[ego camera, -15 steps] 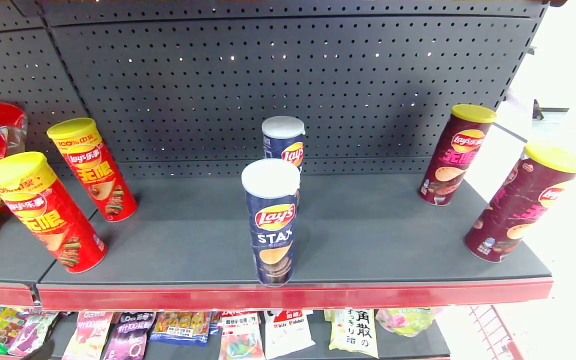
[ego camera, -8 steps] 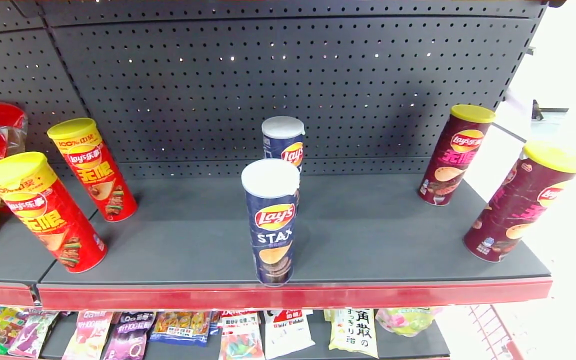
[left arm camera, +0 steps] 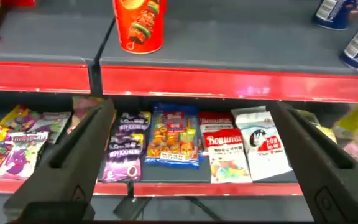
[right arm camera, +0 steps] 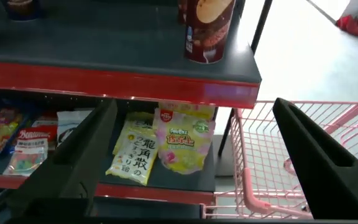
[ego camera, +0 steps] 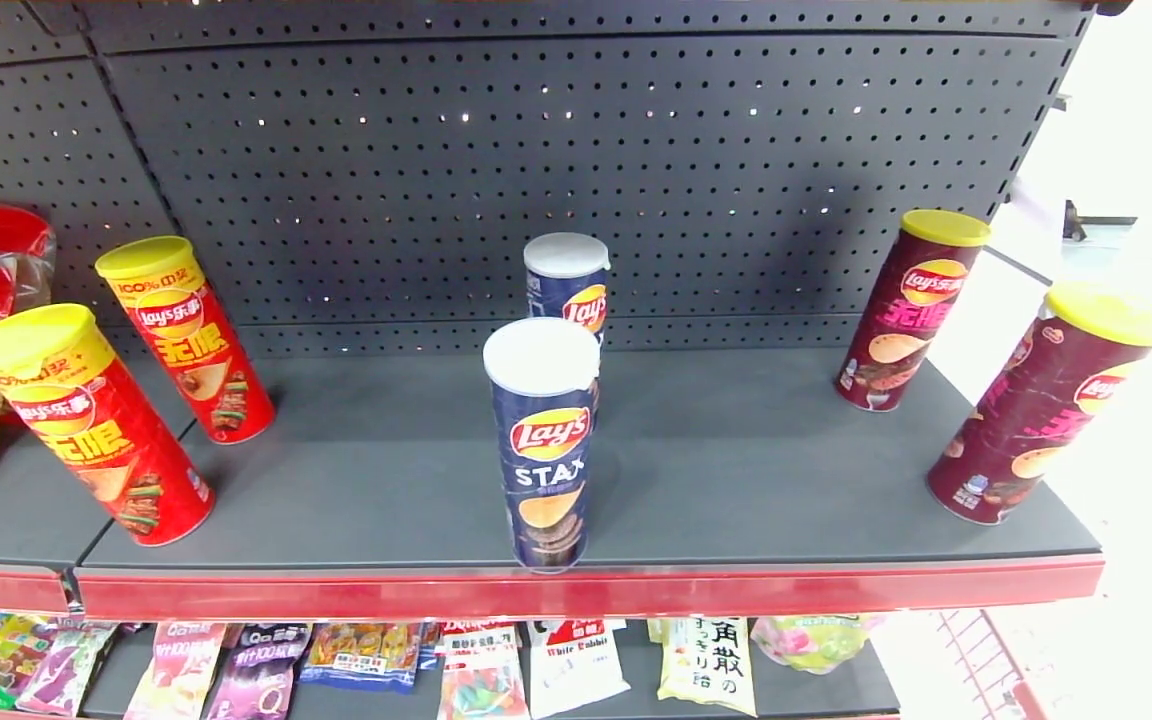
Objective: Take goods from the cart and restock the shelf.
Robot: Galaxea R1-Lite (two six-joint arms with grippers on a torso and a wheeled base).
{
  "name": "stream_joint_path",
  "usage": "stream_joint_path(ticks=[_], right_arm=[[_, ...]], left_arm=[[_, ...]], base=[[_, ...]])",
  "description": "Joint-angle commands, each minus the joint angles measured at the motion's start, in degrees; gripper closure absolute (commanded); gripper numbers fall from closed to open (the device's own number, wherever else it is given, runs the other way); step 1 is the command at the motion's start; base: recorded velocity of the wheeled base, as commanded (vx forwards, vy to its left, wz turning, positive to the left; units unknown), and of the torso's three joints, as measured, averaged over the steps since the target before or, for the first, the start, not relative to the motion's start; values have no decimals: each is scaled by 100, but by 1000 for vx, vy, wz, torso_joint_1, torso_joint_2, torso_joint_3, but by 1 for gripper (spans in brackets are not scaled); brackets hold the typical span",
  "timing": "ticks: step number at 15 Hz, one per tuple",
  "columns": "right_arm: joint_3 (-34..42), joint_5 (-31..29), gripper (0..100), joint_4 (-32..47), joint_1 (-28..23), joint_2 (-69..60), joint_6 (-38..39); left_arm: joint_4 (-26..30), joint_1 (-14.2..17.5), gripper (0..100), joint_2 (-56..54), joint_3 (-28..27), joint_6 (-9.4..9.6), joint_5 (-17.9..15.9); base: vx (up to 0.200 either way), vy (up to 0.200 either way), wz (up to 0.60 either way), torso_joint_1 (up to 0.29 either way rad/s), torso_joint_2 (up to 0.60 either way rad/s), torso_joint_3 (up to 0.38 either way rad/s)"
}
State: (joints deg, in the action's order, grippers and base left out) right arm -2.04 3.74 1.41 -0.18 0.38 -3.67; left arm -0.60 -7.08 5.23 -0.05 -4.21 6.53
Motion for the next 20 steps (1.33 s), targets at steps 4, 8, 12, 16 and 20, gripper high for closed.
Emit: stream_joint_path(ticks=[4, 8, 12, 16, 20], right_arm=[[195, -67, 0, -133, 9, -38, 226], [204, -242, 0, -141, 18, -38, 349], [204, -541, 0, -141, 9, -38, 385], [204, -541, 0, -141, 9, -38, 385], [204, -532, 0, -133, 9, -38, 385]], left_arm=[[16, 1104, 0, 356, -4, 69, -29], [51, 708, 0, -523, 5, 377, -697], [42, 717, 0, -523, 5, 421, -390], [51, 708, 0, -523, 5, 421, -372], [51, 708, 0, -523, 5, 421, -372]], base=[[0, 0, 0, 0, 0, 0], [0, 0, 0, 0, 0, 0], [0, 0, 0, 0, 0, 0], [0, 0, 0, 0, 0, 0], [0, 0, 0, 0, 0, 0]])
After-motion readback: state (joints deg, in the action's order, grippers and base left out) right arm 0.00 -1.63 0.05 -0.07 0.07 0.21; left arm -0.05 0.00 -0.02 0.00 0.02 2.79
